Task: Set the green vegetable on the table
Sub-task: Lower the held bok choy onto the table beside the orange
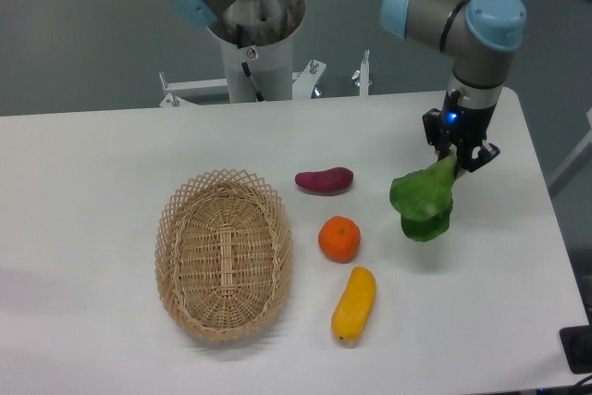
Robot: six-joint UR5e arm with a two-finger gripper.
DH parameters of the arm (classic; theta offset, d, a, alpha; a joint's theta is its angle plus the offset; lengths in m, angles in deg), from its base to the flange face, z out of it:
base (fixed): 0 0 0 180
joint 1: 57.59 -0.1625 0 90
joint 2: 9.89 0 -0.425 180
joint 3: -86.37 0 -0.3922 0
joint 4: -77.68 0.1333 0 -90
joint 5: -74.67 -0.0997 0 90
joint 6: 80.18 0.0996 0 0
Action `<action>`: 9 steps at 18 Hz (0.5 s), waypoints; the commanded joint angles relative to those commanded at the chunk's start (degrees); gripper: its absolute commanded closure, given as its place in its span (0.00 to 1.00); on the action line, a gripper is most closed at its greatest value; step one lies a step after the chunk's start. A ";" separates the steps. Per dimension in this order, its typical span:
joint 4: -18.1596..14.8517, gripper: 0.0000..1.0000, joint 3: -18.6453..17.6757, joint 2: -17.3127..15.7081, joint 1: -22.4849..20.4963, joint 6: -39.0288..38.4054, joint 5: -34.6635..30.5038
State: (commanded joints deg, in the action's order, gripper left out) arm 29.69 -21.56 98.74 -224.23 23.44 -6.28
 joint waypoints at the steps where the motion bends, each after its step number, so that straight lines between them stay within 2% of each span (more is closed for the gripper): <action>1: 0.00 0.61 0.00 0.27 0.00 0.27 0.00; 9: -0.09 0.60 -1.67 0.62 -0.62 0.09 0.00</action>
State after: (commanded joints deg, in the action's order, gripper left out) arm 29.60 -23.23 99.36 -224.85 23.54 -6.28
